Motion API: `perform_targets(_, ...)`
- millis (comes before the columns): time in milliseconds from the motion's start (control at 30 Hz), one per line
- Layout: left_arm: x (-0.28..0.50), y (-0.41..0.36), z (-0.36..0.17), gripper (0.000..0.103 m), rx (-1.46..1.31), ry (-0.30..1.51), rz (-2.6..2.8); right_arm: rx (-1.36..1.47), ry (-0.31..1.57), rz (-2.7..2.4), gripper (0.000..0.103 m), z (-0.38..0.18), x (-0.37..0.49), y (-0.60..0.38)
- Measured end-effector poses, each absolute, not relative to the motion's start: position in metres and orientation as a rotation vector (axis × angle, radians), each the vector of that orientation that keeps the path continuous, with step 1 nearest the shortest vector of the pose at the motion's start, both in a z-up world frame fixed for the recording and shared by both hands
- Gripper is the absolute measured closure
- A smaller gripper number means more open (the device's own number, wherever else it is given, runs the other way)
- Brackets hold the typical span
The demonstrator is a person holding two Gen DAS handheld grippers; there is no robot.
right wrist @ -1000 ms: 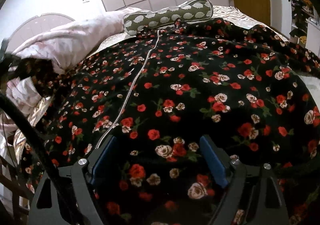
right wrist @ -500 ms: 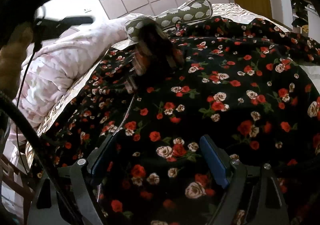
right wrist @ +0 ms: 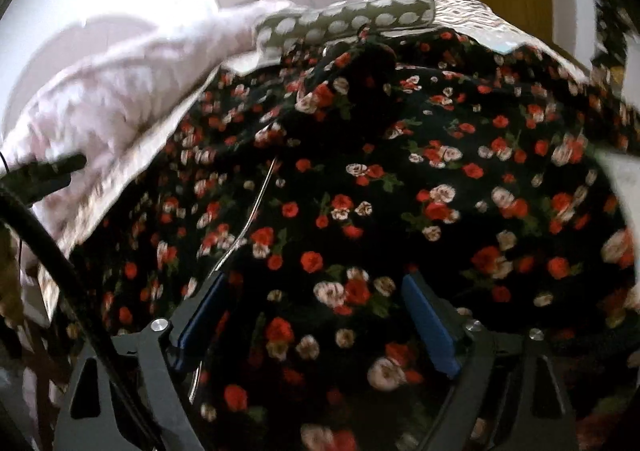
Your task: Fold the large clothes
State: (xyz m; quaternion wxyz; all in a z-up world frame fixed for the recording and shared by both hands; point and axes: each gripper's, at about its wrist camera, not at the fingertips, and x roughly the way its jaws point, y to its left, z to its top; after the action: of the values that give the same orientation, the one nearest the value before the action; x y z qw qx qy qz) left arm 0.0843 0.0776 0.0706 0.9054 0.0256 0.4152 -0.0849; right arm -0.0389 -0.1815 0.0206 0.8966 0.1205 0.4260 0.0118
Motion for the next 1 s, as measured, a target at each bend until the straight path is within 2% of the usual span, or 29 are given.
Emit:
perform_targets(233,0.062,0.103,0.023,0.033,0.031,0.924,-0.158,0.235,0.777,-0.105,0.013,0.08,-0.001,-0.224)
perform_targets(333,0.065,0.108,0.004,0.031,0.013,0.959,-0.134,0.215,0.8,-0.145,0.013,0.08,0.044,-0.233)
perform_targets(400,0.066,0.113,-0.003,0.023,-0.036,0.943,-0.139,0.182,0.823,-0.153,0.013,0.076,0.072,-0.233)
perform_targets(533,0.062,0.109,-0.005,0.018,-0.023,0.923,-0.138,0.249,0.907,-0.183,0.013,0.052,0.119,-0.244)
perform_targets(567,0.061,0.108,-0.006,0.018,-0.014,0.917,-0.134,0.277,0.922,-0.181,0.027,0.046,0.126,-0.248)
perform_targets(600,0.061,0.107,-0.006,0.018,-0.012,0.913,-0.132,0.3,0.946,-0.16,0.048,0.042,0.132,-0.249)
perform_targets(633,0.061,0.108,-0.005,0.018,-0.016,0.911,-0.133,0.337,1.0,-0.092,0.093,0.039,0.142,-0.248)
perform_targets(667,0.06,0.109,-0.006,0.018,-0.023,0.909,-0.136,0.353,1.01,-0.074,0.092,0.041,0.143,-0.249)
perform_targets(867,0.06,0.109,-0.005,0.018,-0.024,0.899,-0.131,0.454,0.68,-0.044,0.093,0.118,0.089,-0.282)
perform_targets(933,0.06,0.109,-0.005,0.018,-0.027,0.895,-0.13,0.495,0.649,-0.091,0.093,0.112,0.065,-0.299)
perform_targets(1000,0.06,0.109,-0.005,0.018,-0.024,0.895,-0.128,0.483,0.705,-0.143,0.092,0.088,0.053,-0.309)
